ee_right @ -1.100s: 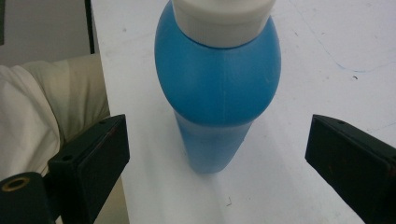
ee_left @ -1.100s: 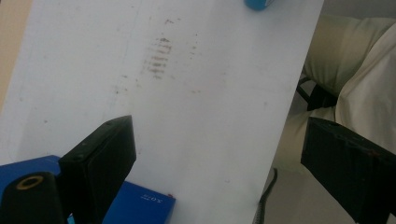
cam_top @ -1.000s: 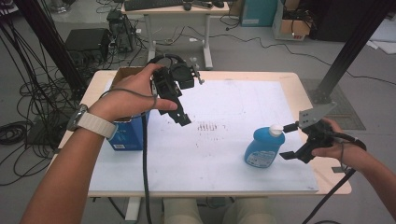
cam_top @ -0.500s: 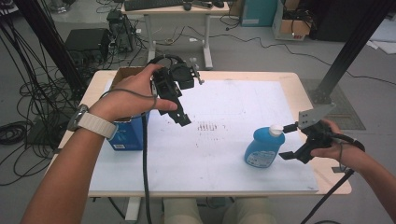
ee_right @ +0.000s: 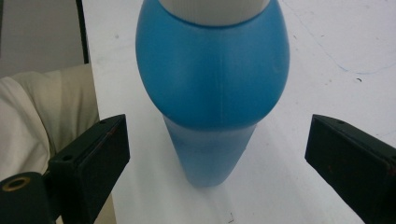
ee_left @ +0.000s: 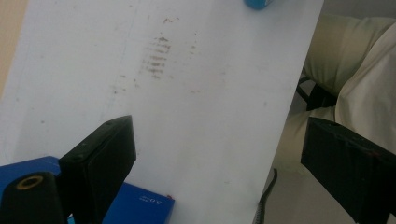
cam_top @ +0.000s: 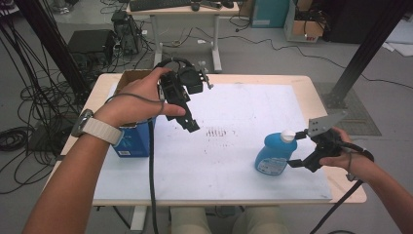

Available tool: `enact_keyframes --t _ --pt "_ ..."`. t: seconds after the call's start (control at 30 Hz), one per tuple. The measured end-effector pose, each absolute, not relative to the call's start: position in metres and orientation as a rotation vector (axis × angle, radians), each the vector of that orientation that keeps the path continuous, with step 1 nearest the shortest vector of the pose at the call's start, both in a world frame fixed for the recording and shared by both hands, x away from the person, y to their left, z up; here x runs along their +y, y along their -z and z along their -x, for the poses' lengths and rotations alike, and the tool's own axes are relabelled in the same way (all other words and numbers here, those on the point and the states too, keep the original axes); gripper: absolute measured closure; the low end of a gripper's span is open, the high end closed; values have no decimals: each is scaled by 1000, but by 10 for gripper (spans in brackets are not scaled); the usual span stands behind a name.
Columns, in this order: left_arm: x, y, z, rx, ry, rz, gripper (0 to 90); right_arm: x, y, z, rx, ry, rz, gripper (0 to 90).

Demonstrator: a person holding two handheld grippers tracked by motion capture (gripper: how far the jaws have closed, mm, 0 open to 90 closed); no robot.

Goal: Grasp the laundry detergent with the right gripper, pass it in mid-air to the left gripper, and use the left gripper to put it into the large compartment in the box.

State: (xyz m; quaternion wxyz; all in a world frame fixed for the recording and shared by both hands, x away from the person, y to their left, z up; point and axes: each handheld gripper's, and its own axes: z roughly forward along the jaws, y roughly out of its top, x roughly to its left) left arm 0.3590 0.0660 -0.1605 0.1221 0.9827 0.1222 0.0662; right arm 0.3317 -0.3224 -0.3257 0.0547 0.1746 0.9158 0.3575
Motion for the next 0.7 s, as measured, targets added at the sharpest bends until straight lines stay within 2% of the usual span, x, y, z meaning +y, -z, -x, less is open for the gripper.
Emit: enact_keyframes --t 0.7 --pt "66 163 -360 357 -187 -2873 105 -314 345 -334 2728 -1180 -532 84"
